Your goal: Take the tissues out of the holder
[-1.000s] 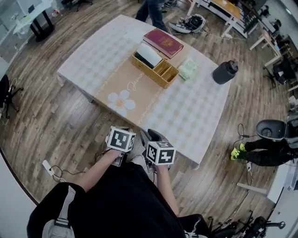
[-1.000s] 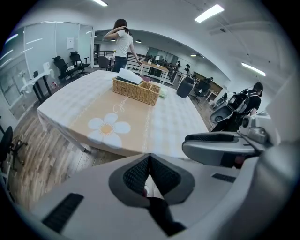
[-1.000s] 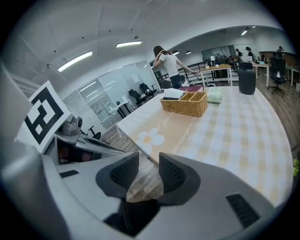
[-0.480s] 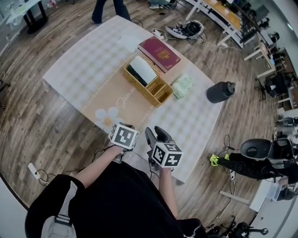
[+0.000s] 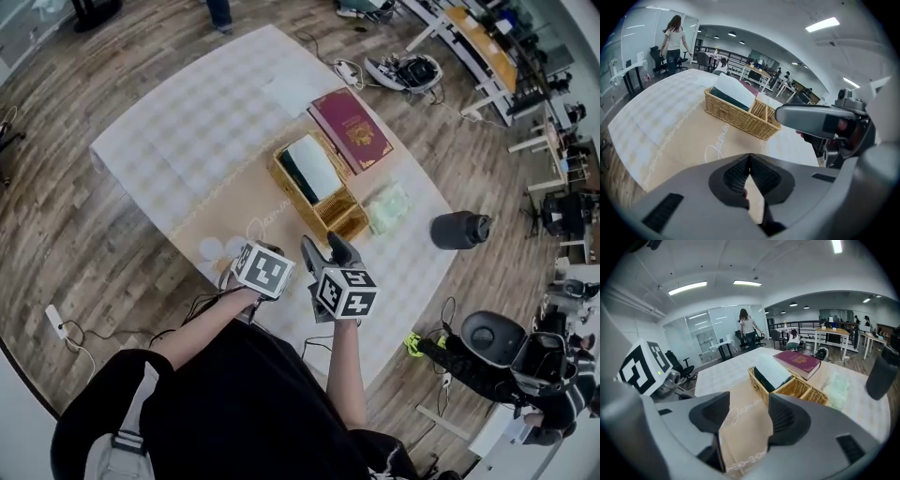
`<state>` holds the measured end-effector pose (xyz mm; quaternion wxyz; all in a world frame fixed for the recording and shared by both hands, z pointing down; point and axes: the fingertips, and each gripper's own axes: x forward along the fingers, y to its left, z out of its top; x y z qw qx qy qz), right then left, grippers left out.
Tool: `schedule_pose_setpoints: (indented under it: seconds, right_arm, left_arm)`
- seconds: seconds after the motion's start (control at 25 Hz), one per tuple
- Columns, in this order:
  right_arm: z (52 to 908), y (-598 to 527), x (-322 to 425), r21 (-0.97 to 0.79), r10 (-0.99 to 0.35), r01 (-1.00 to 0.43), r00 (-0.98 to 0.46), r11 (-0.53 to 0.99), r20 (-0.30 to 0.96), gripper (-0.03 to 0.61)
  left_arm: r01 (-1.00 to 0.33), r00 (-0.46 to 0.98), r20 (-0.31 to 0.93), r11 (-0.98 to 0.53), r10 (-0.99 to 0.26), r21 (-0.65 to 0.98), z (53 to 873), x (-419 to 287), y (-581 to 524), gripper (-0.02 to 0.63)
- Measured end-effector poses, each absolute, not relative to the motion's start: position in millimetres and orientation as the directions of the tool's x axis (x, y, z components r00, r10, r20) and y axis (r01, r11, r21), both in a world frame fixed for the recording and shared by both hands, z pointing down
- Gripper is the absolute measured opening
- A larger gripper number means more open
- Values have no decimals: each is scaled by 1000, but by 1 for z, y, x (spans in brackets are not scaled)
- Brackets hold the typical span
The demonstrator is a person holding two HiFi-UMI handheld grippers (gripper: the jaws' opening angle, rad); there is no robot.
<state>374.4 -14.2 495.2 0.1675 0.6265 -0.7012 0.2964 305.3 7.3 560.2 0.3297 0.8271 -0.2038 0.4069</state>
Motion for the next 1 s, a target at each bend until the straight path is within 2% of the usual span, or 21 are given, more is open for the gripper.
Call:
schedule_pose_setpoints:
  seconds: [0.12, 0.56, 1.0]
  right_arm:
    - [502, -43, 381, -142, -757, -984, -171, 104, 631, 270]
    - [520, -128, 421, 27, -690, -968, -158, 249, 706, 270]
    - [576, -169, 432, 208, -557, -875, -82, 437, 827, 305]
  left_arm:
    - [-626, 586, 806, -676, -80, 388, 565, 304, -11, 8]
    - [-690, 568, 818, -595, -92, 412, 587, 292, -51, 8]
    - [-725, 545, 836, -538, -65, 430, 612, 280, -53, 8]
